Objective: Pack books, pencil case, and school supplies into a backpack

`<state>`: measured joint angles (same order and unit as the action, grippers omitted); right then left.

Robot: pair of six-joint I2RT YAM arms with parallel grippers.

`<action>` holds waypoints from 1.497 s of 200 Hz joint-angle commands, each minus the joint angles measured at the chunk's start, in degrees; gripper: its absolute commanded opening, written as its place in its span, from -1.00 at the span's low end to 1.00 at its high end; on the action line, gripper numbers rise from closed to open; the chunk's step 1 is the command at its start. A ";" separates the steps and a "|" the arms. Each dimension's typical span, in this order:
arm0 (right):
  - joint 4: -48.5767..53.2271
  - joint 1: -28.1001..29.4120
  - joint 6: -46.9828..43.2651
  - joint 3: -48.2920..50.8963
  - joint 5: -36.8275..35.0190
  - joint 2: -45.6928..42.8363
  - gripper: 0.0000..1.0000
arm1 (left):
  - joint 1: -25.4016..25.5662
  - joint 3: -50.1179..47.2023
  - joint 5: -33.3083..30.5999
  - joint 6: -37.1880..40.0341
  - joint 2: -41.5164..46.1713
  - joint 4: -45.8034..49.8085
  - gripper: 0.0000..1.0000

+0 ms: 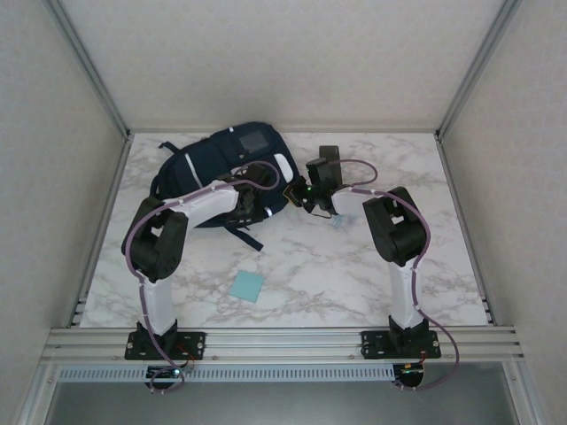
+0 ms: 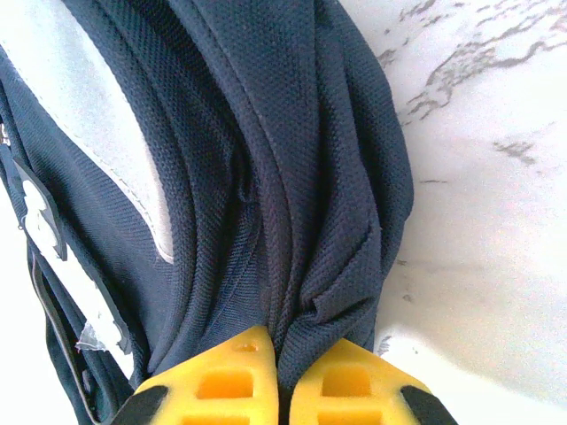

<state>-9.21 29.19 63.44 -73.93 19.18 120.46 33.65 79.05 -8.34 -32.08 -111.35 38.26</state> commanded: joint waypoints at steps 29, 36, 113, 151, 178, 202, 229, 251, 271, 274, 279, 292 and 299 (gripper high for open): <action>4.41 1.32 -1.82 0.05 1.69 -0.14 -0.95 | 0.09 2.28 -0.25 0.41 -3.02 2.35 -0.12; 4.40 1.31 -1.83 0.09 1.73 -0.14 -0.95 | -0.19 2.55 -0.46 -0.35 -2.67 2.27 -0.12; 4.00 1.31 -1.81 0.30 2.20 0.04 -0.95 | -2.44 3.29 -3.41 -9.21 -4.23 0.68 -0.11; 4.03 1.23 -2.42 1.41 1.83 -0.82 -0.95 | -4.37 0.98 -5.51 -10.79 -4.63 -0.70 -0.31; 4.03 1.05 -2.36 1.70 1.95 -0.72 -0.95 | -5.77 0.58 -4.65 -10.53 -3.84 -1.40 -0.59; 3.86 0.66 -2.26 2.19 1.82 -0.84 -0.95 | -5.88 0.24 -4.10 -9.05 -2.11 -1.55 -0.71; 3.79 -0.30 -2.74 2.42 1.82 -1.28 -0.95 | -6.38 -0.65 -2.42 -5.16 0.23 -0.23 -0.87; 5.20 -1.51 -4.53 1.62 1.73 -1.48 -0.97 | -7.59 -1.04 -1.36 -0.17 2.41 3.25 -1.00; 7.66 -2.69 -6.88 -0.16 1.04 -1.09 -1.00 | -9.33 -0.70 1.09 6.52 4.21 7.24 -1.00; 8.08 -2.90 -7.34 -0.50 0.92 -1.03 -1.00 | -9.53 -0.50 1.39 7.24 4.35 8.04 -1.00; 8.58 -3.18 -7.87 -1.03 0.82 -0.74 -1.00 | -9.84 0.03 1.63 8.74 4.48 9.36 -1.00; 9.55 -3.99 -8.74 -2.54 0.69 -0.03 -1.00 | -10.09 1.18 2.39 12.43 4.80 12.41 -1.00; 10.11 -4.37 -9.12 -3.49 0.69 0.34 -1.00 | -10.09 1.77 2.61 14.52 4.88 14.01 -1.00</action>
<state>-6.72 27.92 58.63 -75.09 21.93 120.29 26.04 79.07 -3.27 -27.22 -109.16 40.16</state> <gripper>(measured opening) 0.072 0.069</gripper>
